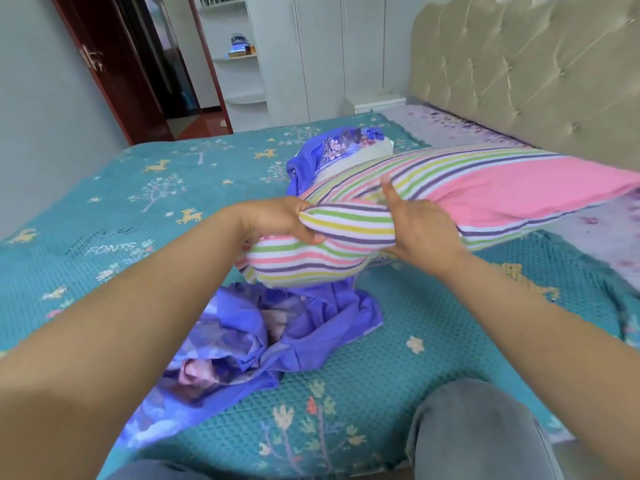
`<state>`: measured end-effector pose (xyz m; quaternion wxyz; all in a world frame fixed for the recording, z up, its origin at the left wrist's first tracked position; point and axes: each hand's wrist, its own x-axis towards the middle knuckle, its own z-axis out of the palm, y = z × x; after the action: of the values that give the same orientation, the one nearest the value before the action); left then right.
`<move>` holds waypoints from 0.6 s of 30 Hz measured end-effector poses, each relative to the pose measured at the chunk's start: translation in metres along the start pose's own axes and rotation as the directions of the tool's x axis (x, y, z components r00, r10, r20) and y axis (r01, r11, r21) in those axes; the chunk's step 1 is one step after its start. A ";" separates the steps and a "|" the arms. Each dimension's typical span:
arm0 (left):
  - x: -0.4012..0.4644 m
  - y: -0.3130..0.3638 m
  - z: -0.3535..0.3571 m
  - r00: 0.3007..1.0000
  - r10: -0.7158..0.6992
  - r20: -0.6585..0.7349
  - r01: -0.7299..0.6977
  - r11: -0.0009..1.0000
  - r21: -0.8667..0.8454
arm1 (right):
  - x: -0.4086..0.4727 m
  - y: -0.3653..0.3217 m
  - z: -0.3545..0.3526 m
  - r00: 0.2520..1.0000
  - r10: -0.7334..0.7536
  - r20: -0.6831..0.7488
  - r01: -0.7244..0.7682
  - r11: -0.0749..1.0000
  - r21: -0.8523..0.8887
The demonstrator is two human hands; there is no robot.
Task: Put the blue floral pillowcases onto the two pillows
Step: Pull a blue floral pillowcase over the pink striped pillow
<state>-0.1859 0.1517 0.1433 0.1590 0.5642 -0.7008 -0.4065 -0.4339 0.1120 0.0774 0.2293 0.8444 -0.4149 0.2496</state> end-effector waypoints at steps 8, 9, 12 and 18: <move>-0.040 -0.016 0.077 0.579 0.780 -0.238 0.159 0.179 0.971 | 0.034 -0.025 -0.020 0.792 -0.140 0.593 -0.070 0.946 0.317; -0.045 -0.023 0.089 0.534 0.831 -0.154 0.151 0.085 0.985 | 0.044 -0.026 -0.023 0.749 -0.177 0.638 -0.102 0.921 0.375; -0.047 -0.038 0.097 0.771 0.615 -0.164 0.205 0.004 0.979 | 0.059 -0.034 -0.028 0.583 -0.245 0.775 -0.223 0.869 0.443; -0.021 -0.035 0.081 0.860 0.471 -0.198 0.187 0.071 0.980 | 0.043 -0.032 -0.006 0.220 -0.331 0.918 -0.596 0.699 0.395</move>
<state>-0.2114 0.2012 0.0721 -0.0577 0.5235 -0.7766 0.3457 -0.3865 0.1079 0.1025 -0.4402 0.7782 -0.4136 -0.1721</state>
